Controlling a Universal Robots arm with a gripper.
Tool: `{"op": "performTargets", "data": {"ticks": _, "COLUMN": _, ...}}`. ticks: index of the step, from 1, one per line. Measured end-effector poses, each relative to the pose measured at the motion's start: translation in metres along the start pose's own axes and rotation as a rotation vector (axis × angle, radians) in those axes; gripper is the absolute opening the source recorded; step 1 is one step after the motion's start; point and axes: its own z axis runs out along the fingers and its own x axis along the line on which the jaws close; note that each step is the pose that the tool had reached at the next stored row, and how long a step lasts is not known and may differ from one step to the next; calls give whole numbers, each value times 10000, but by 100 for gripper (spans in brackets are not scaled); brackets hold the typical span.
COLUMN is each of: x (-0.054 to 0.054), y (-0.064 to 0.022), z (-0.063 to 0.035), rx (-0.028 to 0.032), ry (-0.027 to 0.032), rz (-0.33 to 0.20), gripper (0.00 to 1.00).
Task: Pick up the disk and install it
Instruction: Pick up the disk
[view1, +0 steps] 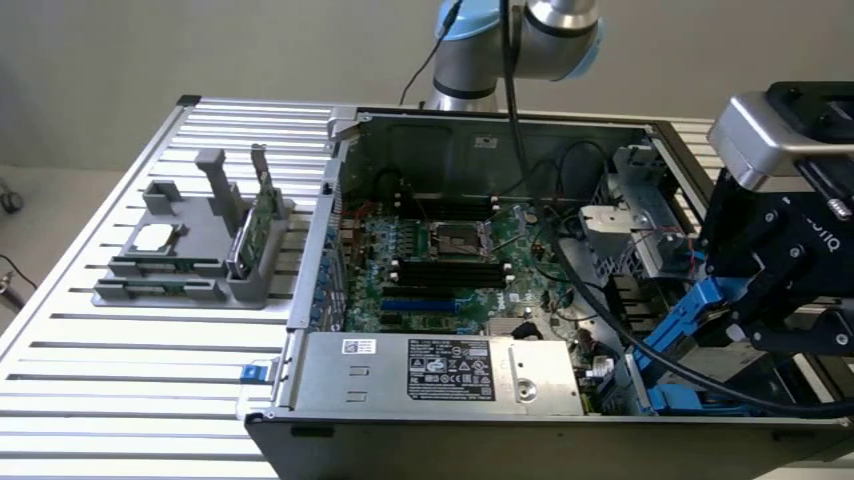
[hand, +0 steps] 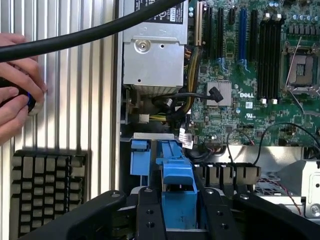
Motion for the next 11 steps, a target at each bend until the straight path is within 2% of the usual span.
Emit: {"op": "performTargets", "data": {"ticks": 11, "x": 10, "y": 15, "z": 204, "rx": 8, "ry": -6, "rz": -2, "gripper": 33}}
